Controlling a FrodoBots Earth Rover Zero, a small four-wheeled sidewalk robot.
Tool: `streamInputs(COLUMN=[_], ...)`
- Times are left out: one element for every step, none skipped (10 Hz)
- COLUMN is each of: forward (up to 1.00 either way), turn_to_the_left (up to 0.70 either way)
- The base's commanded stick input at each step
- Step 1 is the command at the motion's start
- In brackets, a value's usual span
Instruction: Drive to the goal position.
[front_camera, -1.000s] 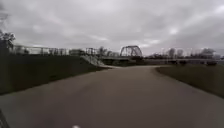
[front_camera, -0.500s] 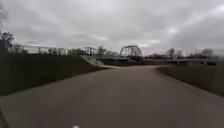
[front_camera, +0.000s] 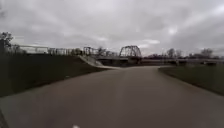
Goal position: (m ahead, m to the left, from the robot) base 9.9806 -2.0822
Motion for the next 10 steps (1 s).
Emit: streamInputs(forward=[1.00,1.00,1.00,1.00,1.00,1.00,1.00,1.00,1.00,1.00], turn_to_the_left=[0.00,0.00,0.00,0.00,0.00,0.00,0.00,0.00,0.00,0.00])
